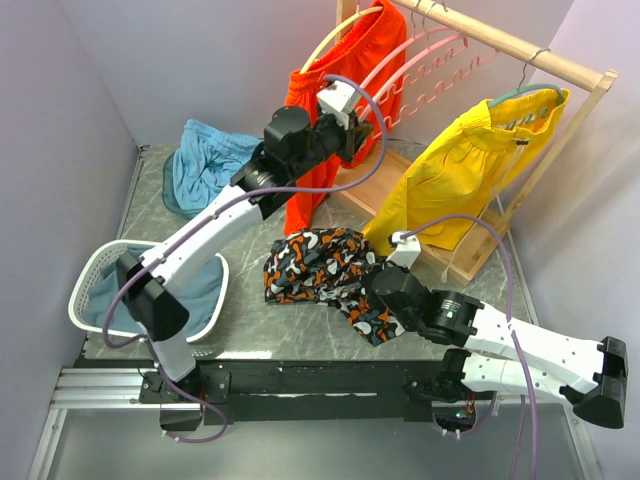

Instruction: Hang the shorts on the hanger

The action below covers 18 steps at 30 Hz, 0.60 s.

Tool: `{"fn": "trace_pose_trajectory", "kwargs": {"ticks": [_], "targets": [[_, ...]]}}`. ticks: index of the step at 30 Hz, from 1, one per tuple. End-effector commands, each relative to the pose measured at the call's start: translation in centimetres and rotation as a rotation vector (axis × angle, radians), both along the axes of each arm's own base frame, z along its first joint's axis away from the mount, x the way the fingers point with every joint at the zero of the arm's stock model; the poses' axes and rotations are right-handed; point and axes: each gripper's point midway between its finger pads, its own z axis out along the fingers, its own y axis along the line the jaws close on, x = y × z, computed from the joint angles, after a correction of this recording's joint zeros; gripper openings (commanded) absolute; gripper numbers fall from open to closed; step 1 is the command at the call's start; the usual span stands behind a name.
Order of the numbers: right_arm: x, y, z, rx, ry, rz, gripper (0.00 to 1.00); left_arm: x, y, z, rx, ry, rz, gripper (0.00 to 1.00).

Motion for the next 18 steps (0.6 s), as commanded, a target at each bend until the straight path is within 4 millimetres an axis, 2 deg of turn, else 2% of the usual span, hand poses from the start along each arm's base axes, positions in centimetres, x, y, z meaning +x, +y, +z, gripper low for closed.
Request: {"fn": "trace_pose_trajectory", "kwargs": {"ticks": [1,6,7,9,12,14,15,16,17,18], "targets": [[0.8,-0.5,2.6,0.044,-0.054,-0.039,0.00,-3.6,3.0,5.4,-0.086,-0.118,-0.008,0.01],[0.9,-0.3,2.5,0.043,-0.056,-0.030,0.00,-6.2,5.6,4.2,-0.085,-0.088,0.001,0.01],[0.9,-0.2,2.5,0.041,-0.056,-0.027,0.00,-7.1,6.7,3.9,-0.085,-0.084,0.008,0.01],[1.0,-0.1,2.5,0.036,-0.055,-0.024,0.00,-7.5,7.9,3.2,-0.068,-0.062,0.039,0.01],[1.2,-0.4,2.5,0.018,-0.057,-0.031,0.00,-9.9,10.6,2.8,-0.064,-0.057,0.073,0.01],[1.3,-0.5,2.8,0.011,-0.062,-0.031,0.00,-10.9,11.5,2.0,-0.052,-0.021,0.071,0.01],[1.3,-0.7,2.8,-0.002,-0.060,-0.033,0.00,-12.0,12.4,1.9,-0.053,-0.007,0.068,0.01],[1.3,-0.7,3.1,0.000,-0.065,-0.035,0.00,-12.6,13.0,0.6,-0.019,0.031,0.070,0.01],[1.3,-0.8,3.2,-0.007,-0.067,-0.032,0.00,-13.0,14.1,0.2,-0.011,0.047,0.101,0.01],[1.4,-0.9,3.5,-0.007,-0.072,-0.034,0.00,-14.3,15.6,0.0,-0.015,0.051,0.107,0.01]]}}
